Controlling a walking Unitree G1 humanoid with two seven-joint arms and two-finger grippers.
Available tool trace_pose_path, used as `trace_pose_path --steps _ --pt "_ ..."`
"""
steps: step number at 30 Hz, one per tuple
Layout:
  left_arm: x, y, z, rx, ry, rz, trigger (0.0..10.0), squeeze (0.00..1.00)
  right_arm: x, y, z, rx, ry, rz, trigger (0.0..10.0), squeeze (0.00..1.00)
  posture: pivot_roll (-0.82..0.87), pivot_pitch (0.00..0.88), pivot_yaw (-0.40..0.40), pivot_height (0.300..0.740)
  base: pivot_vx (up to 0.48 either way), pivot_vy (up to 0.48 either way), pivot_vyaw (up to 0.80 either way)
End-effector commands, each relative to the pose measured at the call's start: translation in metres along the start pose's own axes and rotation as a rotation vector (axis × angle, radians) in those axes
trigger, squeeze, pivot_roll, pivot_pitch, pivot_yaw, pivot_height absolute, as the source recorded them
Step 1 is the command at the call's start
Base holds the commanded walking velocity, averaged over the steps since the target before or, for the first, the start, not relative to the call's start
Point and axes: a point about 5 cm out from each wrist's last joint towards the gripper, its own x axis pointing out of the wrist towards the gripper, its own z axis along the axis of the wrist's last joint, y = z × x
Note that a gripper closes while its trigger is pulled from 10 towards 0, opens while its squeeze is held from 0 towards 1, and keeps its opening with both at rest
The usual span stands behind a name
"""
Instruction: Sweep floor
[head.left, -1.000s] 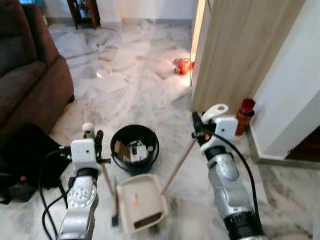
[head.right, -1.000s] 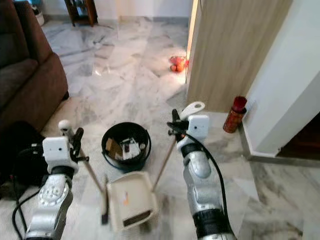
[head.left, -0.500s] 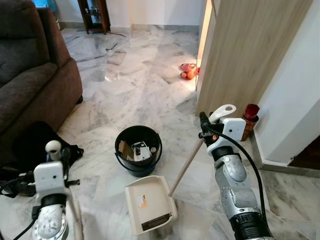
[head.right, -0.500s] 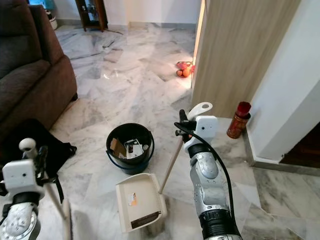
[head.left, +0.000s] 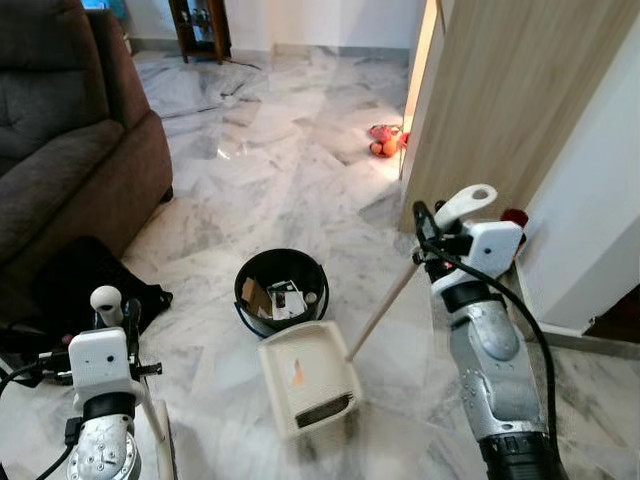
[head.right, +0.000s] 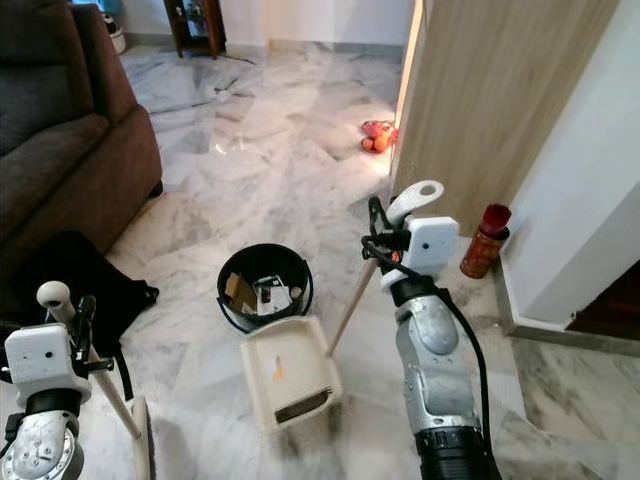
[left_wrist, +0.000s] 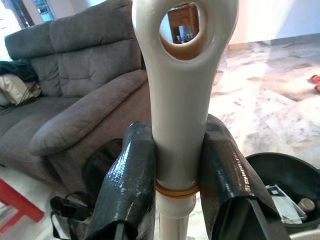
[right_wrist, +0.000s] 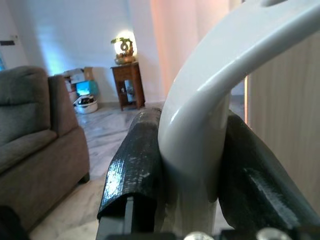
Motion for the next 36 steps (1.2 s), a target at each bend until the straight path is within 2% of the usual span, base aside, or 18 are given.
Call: trace_pose_path --steps 1,2,11,17,22,23,28,36 --pt "0.003 -0.001 0.004 0.022 -0.014 0.001 10.0 0.0 -0.002 0.004 0.022 0.003 -0.075 0.017 10.0 0.0 0.11 0.091 0.031 0.74 0.0 0.0 0.0" --pt "0.003 -0.002 0.003 0.02 -0.011 -0.004 10.0 0.0 -0.006 0.007 0.03 -0.008 -0.095 0.029 10.0 0.0 0.11 0.095 0.033 0.74 0.0 0.0 0.0" --pt "0.004 -0.004 0.002 0.015 -0.006 -0.017 10.0 0.0 -0.022 0.009 0.052 -0.045 -0.116 0.066 10.0 0.0 0.1 0.099 0.039 0.74 0.0 0.0 0.0" --pt "0.005 -0.007 0.002 0.008 -0.005 -0.025 10.0 0.0 -0.028 0.012 0.066 -0.014 -0.125 0.072 10.0 0.0 0.09 0.104 0.041 0.74 0.0 0.0 0.0" --pt "0.006 -0.009 0.002 0.004 -0.006 -0.028 10.0 0.0 -0.022 0.015 0.089 0.006 -0.184 0.066 10.0 0.0 0.09 0.104 0.043 0.74 0.0 0.0 0.0" --pt "0.008 -0.01 0.002 0.004 -0.006 -0.029 10.0 0.0 -0.016 0.019 0.098 0.027 -0.224 0.068 10.0 0.0 0.09 0.104 0.044 0.74 0.0 0.0 0.0" --pt "0.011 -0.018 0.005 0.011 -0.028 -0.057 10.0 0.0 -0.008 0.026 0.105 0.074 -0.264 0.059 10.0 0.0 0.1 0.103 0.045 0.74 0.0 0.0 0.0" --pt "0.013 -0.026 0.006 0.0 -0.034 -0.076 10.0 0.0 0.003 0.027 0.117 0.106 -0.316 0.019 10.0 0.0 0.1 0.106 0.048 0.74 0.0 0.0 0.0"
